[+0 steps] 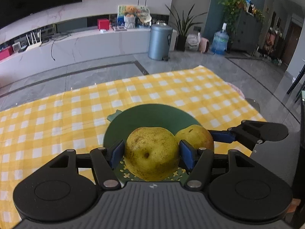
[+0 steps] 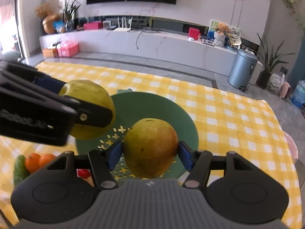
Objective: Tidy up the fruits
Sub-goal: 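Carry both pears into the green colander and open both tools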
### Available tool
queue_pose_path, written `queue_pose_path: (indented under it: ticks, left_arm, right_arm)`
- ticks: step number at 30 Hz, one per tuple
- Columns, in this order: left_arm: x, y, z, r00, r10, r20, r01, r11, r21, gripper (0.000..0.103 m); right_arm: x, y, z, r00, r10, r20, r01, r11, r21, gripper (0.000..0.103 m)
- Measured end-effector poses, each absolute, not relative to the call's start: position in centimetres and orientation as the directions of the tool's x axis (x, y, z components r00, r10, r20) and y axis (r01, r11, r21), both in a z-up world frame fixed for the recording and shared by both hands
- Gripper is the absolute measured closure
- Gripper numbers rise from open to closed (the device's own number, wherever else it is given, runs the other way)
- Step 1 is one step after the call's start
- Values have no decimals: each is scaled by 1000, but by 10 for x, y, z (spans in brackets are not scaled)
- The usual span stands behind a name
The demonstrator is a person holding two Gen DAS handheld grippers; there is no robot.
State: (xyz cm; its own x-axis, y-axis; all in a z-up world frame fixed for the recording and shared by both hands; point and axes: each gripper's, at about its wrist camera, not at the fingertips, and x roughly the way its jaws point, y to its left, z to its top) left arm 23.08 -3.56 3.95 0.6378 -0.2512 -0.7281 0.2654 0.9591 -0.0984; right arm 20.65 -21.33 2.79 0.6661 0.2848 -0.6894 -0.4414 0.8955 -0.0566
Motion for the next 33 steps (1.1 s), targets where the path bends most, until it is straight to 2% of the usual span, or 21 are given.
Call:
queue_pose_path:
  ticks: [11,23,33]
  left_arm:
    - [260,-48,1,549,-204,-810,336,942,-9,31]
    - [283,-44,-29,476,-198,-857,315,948,-44,31]
    - [287,-46,-34,483,-172,-859,301,953,-21,31]
  right_arm:
    - [244,-194,-6,549,277,-788,-567,817,-109,43]
    - [269,-191,-28,415,281,-866,-618,785,-41,42]
    - [273,-182,-31,389,239,-890,-660,746,-88,42]
